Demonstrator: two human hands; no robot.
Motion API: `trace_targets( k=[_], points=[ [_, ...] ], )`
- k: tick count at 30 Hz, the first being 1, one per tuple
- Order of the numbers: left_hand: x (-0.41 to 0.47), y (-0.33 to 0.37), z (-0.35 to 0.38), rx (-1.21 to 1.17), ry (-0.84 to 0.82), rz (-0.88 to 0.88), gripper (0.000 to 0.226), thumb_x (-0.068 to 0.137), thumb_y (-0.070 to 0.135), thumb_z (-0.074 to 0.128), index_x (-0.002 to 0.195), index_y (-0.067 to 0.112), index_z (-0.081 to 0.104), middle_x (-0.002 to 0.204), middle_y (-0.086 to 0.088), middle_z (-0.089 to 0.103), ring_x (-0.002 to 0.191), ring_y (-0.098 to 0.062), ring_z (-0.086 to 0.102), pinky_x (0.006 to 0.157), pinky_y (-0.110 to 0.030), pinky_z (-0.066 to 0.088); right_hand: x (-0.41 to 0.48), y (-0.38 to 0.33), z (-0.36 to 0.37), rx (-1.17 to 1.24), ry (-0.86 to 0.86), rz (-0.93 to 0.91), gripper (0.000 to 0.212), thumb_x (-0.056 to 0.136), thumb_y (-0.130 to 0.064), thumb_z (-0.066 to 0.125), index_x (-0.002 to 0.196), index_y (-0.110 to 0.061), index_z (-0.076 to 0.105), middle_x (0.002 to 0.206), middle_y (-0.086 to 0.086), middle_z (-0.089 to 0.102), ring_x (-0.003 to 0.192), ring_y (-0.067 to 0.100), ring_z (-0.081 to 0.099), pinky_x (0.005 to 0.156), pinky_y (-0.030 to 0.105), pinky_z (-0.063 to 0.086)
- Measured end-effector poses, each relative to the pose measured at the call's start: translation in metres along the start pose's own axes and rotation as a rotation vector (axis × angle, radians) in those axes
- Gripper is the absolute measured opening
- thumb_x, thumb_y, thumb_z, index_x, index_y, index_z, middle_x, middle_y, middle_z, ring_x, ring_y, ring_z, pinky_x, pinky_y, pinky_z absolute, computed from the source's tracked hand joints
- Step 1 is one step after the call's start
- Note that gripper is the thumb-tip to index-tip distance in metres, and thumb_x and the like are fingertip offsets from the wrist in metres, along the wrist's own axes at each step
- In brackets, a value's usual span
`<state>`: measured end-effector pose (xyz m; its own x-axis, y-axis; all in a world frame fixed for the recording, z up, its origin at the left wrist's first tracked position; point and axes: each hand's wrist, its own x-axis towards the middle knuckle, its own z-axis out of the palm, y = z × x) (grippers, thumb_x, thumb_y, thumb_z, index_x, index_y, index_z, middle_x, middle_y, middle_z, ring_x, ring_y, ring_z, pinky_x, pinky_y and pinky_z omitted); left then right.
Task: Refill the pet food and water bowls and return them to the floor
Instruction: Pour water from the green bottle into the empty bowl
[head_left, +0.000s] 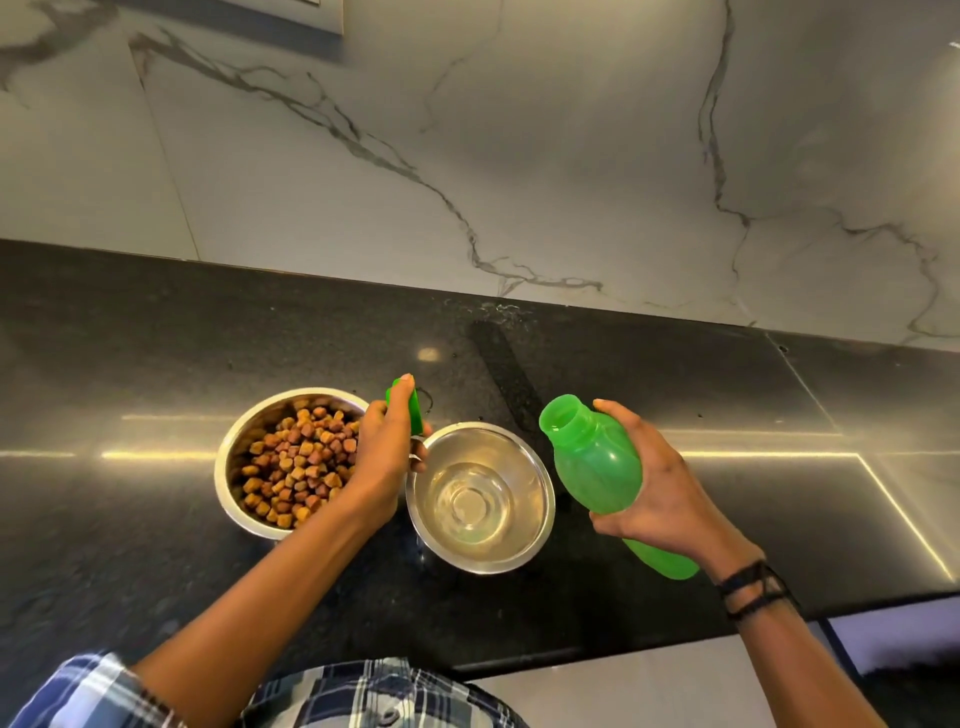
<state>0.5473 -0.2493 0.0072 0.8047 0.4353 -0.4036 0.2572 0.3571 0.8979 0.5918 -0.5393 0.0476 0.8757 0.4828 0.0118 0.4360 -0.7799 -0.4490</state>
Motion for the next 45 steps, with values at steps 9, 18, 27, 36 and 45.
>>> trace_targets(
  k=[9, 18, 27, 36, 45],
  points=[
    [-0.005, -0.007, -0.001, 0.029, -0.041, 0.002, 0.040, 0.094, 0.055, 0.046, 0.099, 0.016, 0.051, 0.075, -0.004, 0.061, 0.052, -0.010, 0.053, 0.047, -0.024, 0.045, -0.005, -0.013, -0.003, -0.211, -0.150, -0.015, 0.122, 0.045, -0.043, 0.083, 0.141, -0.063, 0.010, 0.120, -0.020, 0.041, 0.102, 0.011, 0.053, 0.082, 0.032, 0.051],
    [-0.008, -0.008, -0.002, 0.045, 0.005, 0.051, 0.034, 0.093, 0.057, 0.045, 0.090, 0.024, 0.052, 0.078, -0.004, 0.063, 0.061, -0.013, 0.055, 0.054, -0.029, 0.045, -0.007, -0.021, -0.009, -0.289, -0.221, 0.028, 0.121, 0.049, -0.038, 0.087, 0.141, -0.057, 0.011, 0.125, -0.008, 0.046, 0.105, 0.020, 0.056, 0.083, 0.041, 0.055],
    [-0.007, -0.010, -0.002, 0.048, 0.006, 0.039, 0.032, 0.095, 0.054, 0.044, 0.089, 0.023, 0.052, 0.075, -0.001, 0.062, 0.056, -0.011, 0.053, 0.048, -0.025, 0.043, -0.004, -0.030, -0.012, -0.371, -0.227, 0.049, 0.120, 0.052, -0.037, 0.087, 0.145, -0.052, 0.012, 0.122, -0.005, 0.046, 0.103, 0.021, 0.057, 0.080, 0.040, 0.055],
    [-0.004, -0.012, -0.004, 0.062, 0.028, 0.029, 0.036, 0.094, 0.055, 0.044, 0.090, 0.021, 0.055, 0.073, -0.002, 0.063, 0.055, -0.010, 0.053, 0.046, -0.024, 0.043, 0.002, -0.033, -0.011, -0.418, -0.245, 0.045, 0.122, 0.053, -0.038, 0.088, 0.146, -0.051, 0.010, 0.123, -0.003, 0.046, 0.103, 0.020, 0.056, 0.078, 0.038, 0.054],
    [-0.002, -0.014, -0.005, 0.062, 0.033, 0.047, 0.043, 0.092, 0.057, 0.045, 0.093, 0.016, 0.057, 0.076, -0.005, 0.063, 0.060, -0.015, 0.052, 0.054, -0.031, 0.043, 0.003, -0.028, -0.013, -0.425, -0.245, 0.043, 0.124, 0.052, -0.039, 0.089, 0.145, -0.053, 0.007, 0.124, -0.004, 0.045, 0.094, 0.011, 0.045, 0.074, 0.033, 0.051]
  ],
)
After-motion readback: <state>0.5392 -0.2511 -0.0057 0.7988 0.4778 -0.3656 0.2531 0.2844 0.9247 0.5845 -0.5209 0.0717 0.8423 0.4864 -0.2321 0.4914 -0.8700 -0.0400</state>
